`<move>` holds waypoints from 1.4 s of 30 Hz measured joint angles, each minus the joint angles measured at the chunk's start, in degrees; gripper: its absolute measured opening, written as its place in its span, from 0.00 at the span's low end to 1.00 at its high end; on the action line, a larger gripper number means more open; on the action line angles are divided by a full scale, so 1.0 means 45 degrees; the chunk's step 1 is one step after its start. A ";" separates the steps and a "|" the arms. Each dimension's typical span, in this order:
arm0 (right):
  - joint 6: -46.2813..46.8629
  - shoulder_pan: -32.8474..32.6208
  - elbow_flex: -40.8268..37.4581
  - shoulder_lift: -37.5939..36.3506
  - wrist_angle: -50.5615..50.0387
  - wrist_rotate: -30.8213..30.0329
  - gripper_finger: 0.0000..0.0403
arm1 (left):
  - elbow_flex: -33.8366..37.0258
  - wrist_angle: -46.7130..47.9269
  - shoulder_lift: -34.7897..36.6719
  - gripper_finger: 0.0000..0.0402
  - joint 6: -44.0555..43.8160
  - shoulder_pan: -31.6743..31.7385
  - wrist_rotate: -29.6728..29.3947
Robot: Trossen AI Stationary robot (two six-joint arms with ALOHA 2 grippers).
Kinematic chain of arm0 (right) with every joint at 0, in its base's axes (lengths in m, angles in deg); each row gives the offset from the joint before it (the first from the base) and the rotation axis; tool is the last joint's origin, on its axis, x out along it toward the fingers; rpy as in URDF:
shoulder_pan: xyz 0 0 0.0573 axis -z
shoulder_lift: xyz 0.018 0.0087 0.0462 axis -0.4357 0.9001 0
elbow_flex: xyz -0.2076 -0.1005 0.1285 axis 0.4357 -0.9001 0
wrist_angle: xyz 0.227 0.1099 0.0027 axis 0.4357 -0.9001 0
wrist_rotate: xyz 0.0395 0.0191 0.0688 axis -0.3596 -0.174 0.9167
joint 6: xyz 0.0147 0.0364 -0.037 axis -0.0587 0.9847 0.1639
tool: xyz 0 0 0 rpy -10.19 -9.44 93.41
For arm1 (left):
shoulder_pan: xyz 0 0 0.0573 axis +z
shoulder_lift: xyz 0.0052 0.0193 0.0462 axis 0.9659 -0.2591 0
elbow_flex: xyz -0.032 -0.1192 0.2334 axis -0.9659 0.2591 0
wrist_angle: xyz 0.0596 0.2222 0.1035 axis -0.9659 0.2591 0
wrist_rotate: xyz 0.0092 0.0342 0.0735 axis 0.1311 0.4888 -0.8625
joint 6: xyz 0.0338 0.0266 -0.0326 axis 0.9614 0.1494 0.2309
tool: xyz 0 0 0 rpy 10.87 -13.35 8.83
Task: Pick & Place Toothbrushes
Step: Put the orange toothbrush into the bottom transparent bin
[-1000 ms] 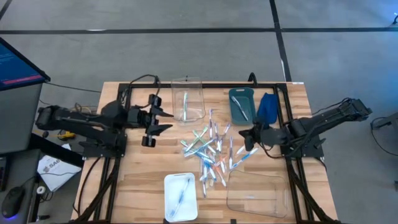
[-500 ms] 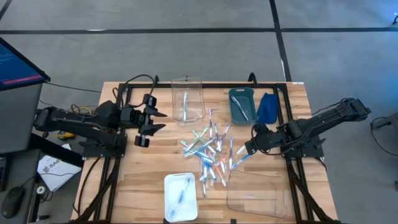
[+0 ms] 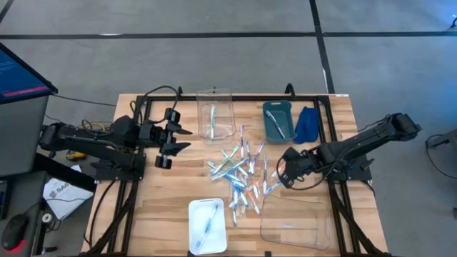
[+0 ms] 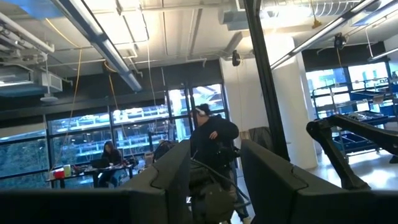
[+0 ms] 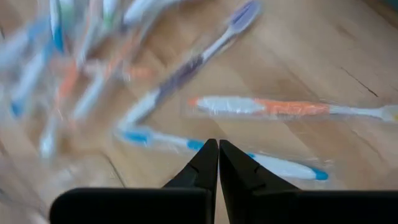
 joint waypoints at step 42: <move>-1.0366 0.1551 0.0015 0.2891 -0.0251 -0.0043 0.12 | -0.0010 0.0185 -0.0005 0.34 0.0000 0.0000 0.0000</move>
